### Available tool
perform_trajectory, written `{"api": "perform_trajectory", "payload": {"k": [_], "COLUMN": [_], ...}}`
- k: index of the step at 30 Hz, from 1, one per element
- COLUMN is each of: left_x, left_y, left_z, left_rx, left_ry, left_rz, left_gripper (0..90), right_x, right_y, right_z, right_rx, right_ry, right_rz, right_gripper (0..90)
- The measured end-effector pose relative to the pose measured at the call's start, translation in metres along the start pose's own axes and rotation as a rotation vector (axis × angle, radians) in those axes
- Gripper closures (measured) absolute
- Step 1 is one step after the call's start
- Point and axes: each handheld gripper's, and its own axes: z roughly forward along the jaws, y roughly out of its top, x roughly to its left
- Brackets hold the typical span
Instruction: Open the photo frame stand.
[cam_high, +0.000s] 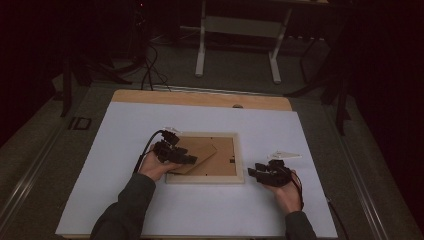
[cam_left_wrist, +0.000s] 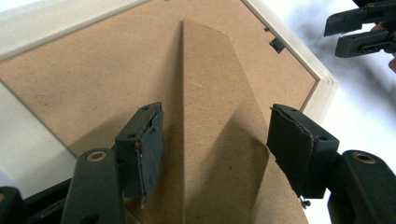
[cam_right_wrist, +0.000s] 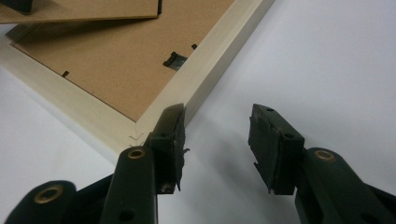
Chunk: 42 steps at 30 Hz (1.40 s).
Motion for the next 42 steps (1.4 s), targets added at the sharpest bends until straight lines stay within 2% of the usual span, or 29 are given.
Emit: {"api": "perform_trajectory", "payload": {"k": [15,19,42], "left_x": [-0.005,-0.007,-0.016], "left_y": [0.002,0.002,0.004], "left_z": [0.01,0.012,0.012], "left_rx": [0.042,0.064,0.081], "left_ry": [-0.019,-0.002,0.072], "left_rz": [0.023,0.035,0.103], "left_gripper": [37.4,40.3,40.9], "right_x": [0.0,-0.001,0.002], "right_y": [0.0,-0.001,0.0], "right_z": [0.0,0.0,-0.001], "right_rx": [0.0,0.002,-0.009], "right_ry": [0.001,0.0,-0.01], "right_rz": [0.003,0.004,0.003], "right_gripper": [54.7,54.5,54.4]}}
